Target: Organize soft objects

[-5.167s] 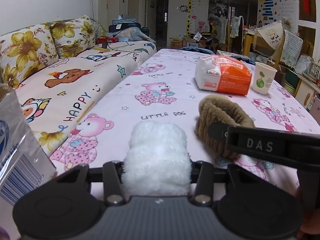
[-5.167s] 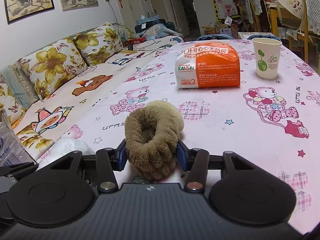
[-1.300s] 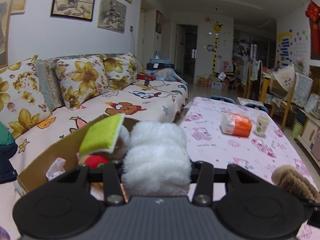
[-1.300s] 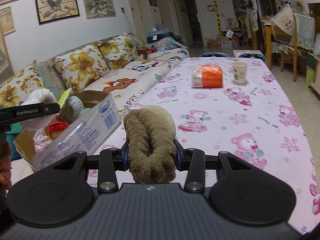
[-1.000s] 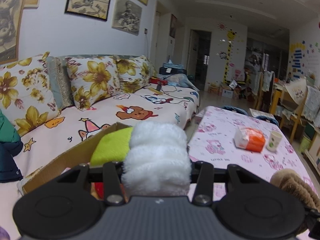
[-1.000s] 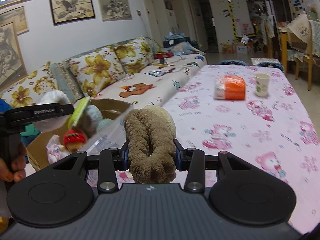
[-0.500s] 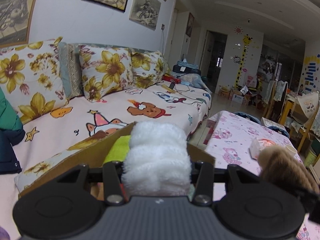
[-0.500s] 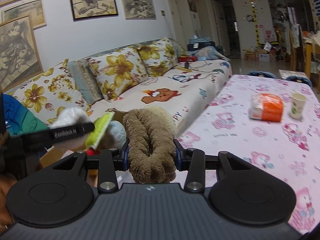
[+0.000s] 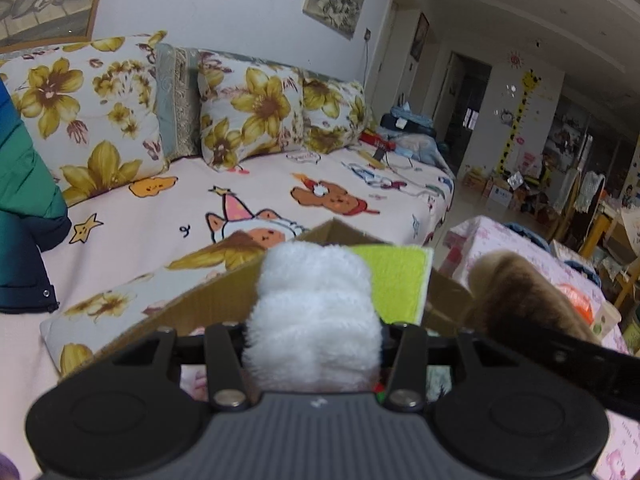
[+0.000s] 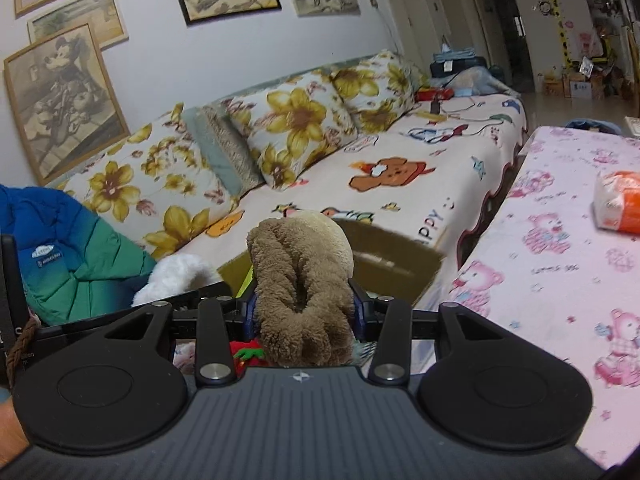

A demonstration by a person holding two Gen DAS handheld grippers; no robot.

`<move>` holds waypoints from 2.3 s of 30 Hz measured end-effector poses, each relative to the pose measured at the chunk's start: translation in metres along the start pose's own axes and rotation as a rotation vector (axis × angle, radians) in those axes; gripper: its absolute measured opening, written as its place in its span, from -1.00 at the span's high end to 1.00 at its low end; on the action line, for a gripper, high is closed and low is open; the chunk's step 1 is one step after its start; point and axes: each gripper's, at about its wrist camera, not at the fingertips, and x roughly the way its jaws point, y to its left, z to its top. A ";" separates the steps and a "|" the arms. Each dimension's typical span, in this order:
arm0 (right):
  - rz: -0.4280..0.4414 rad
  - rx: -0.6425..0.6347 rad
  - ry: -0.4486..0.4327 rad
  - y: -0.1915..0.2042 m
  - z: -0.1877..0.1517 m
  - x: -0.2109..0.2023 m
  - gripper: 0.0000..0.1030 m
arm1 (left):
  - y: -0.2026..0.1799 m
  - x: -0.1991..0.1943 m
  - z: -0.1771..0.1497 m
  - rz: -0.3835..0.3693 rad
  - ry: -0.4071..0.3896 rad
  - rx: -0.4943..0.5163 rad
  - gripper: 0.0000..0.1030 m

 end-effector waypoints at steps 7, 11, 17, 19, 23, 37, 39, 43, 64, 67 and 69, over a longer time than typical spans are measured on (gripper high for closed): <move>-0.022 0.012 -0.002 0.001 0.001 0.000 -0.80 | 0.005 -0.002 -0.004 0.018 0.023 0.006 -0.40; -0.072 0.024 -0.069 -0.008 0.003 -0.025 -0.94 | 0.004 -0.011 -0.002 0.020 0.006 0.002 -0.59; -0.199 0.025 -0.117 -0.019 -0.002 -0.050 -1.00 | -0.006 -0.027 -0.002 0.037 -0.055 0.044 -0.98; -0.242 0.023 -0.125 -0.021 -0.007 -0.055 -1.00 | -0.010 -0.029 -0.001 0.046 -0.062 0.073 -0.98; -0.312 0.025 -0.129 -0.025 -0.016 -0.067 -1.00 | -0.020 -0.038 -0.005 0.051 -0.065 0.108 -0.98; -0.403 0.035 -0.135 -0.011 -0.035 -0.111 -1.00 | -0.058 -0.098 -0.034 0.004 -0.087 0.217 -0.98; -0.413 0.025 -0.145 -0.007 -0.037 -0.121 -1.00 | -0.061 -0.107 -0.035 -0.015 -0.085 0.212 -0.98; -0.427 0.033 -0.171 -0.004 -0.042 -0.141 -1.00 | -0.067 -0.128 -0.037 -0.042 -0.100 0.218 -0.98; -0.380 -0.010 -0.192 0.046 -0.065 -0.173 -1.00 | -0.050 -0.209 -0.049 0.004 -0.181 0.343 -0.98; -0.385 -0.025 -0.192 0.051 -0.066 -0.173 -1.00 | -0.045 -0.218 -0.052 0.006 -0.191 0.347 -0.98; -0.380 -0.029 -0.193 0.054 -0.069 -0.175 -1.00 | -0.040 -0.222 -0.053 0.008 -0.196 0.344 -0.98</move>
